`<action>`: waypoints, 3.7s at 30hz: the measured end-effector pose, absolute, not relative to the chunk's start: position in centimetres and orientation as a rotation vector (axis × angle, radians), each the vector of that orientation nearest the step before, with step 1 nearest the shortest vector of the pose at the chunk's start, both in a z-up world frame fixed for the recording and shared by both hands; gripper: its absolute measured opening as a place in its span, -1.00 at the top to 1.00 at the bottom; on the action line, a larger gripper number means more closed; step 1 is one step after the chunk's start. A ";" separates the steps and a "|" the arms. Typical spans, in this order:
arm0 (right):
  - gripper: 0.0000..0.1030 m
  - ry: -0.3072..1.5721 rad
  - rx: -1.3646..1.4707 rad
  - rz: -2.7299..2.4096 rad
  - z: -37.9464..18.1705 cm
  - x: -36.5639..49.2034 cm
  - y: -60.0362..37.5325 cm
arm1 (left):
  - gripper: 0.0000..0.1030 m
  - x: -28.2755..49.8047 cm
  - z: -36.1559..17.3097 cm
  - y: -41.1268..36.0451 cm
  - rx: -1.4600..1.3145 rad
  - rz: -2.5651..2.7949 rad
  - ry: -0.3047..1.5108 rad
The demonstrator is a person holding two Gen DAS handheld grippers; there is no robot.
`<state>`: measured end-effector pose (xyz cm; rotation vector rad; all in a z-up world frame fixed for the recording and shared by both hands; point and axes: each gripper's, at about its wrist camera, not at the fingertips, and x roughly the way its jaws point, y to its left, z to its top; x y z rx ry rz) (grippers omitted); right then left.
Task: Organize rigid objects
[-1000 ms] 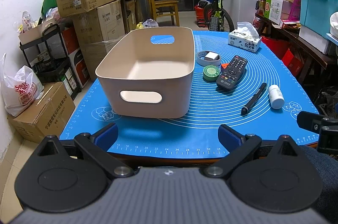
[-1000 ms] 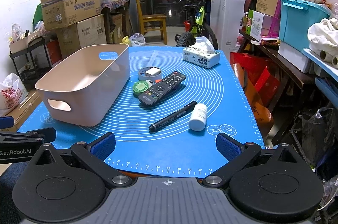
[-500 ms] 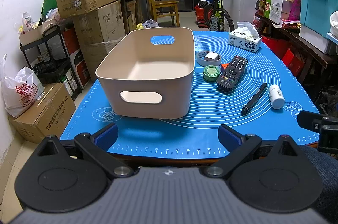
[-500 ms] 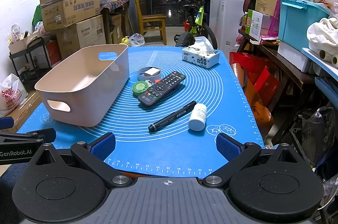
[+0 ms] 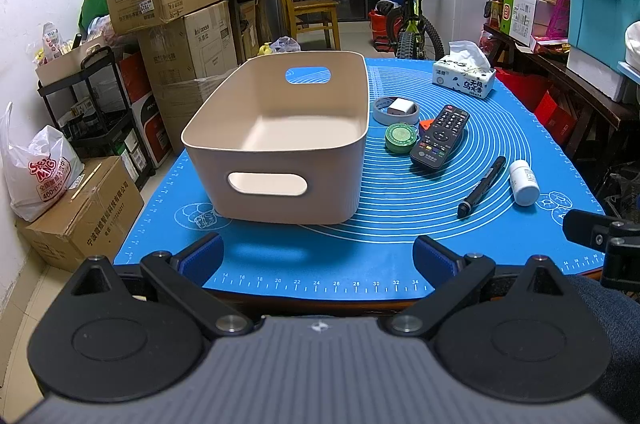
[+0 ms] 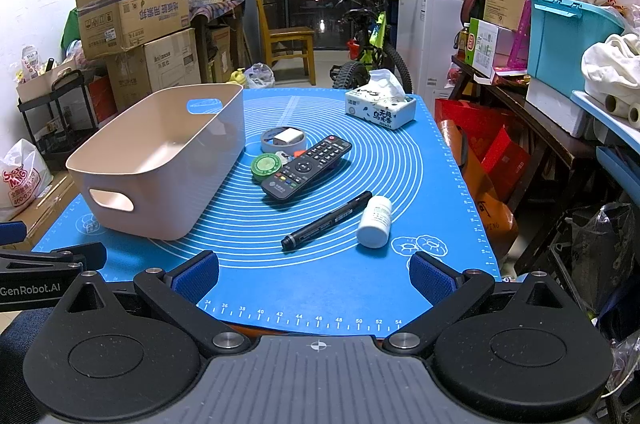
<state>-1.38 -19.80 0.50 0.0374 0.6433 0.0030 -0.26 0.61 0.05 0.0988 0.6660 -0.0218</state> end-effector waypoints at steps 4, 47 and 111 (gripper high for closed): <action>-0.96 0.644 0.038 0.003 0.5 -1.4 -19.8 | -0.93 -0.3 0.0 0.6 0.099 -0.022 0.666; -0.96 0.609 0.102 -0.087 1.0 6.6 -22.5 | -0.93 9.2 5.4 7.8 0.078 0.029 0.652; 0.13 0.943 0.137 -0.245 -10.9 20.7 -25.4 | 0.92 27.4 -3.1 14.8 -0.025 -0.064 1.099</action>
